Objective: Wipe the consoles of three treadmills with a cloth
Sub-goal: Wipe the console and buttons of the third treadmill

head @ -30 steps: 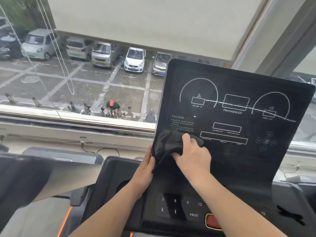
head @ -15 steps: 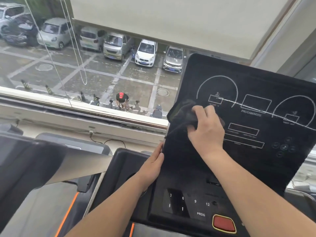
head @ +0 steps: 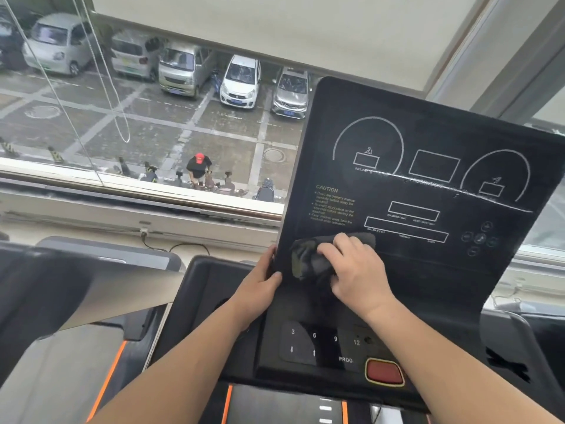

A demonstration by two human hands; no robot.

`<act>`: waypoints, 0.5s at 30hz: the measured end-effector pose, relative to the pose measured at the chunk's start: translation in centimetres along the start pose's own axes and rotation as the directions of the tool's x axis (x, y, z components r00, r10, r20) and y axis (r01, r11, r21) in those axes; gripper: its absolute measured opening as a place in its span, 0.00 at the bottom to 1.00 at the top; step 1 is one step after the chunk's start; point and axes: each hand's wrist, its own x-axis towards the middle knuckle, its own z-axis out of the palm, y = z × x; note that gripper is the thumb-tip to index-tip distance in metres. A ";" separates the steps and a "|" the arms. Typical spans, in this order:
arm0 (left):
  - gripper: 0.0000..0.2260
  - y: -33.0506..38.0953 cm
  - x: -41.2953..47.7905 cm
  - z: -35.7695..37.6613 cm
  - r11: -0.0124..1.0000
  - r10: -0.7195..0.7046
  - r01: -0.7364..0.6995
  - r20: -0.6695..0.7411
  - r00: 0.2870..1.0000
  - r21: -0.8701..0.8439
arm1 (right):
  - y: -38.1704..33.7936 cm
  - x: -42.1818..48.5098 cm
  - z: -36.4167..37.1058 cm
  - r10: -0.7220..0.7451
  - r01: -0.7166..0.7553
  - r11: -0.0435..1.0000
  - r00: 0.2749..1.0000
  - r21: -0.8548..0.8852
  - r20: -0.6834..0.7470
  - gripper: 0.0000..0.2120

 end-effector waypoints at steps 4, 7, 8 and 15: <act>0.31 -0.2 -0.1 0.0 1.000 0.015 -0.015 -0.003 1.000 0.011 | -2.6 -0.2 0.3 0.228 -0.227 0.969 0.974 0.096 0.000 0.22; 0.32 -0.2 0.0 -0.1 1.000 0.004 -0.004 -0.018 1.000 0.003 | -5.4 1.4 0.9 0.165 -0.166 0.976 0.986 0.143 0.020 0.21; 0.30 -0.2 0.0 -0.1 1.000 -0.023 0.023 -0.029 0.999 -0.005 | -6.3 1.9 1.2 0.118 -0.120 0.982 0.993 0.147 0.027 0.20; 0.22 0.5 -0.6 0.3 0.998 -0.033 0.037 -0.064 0.997 0.060 | -5.4 2.0 1.4 -0.145 0.146 0.983 0.989 0.115 -0.014 0.15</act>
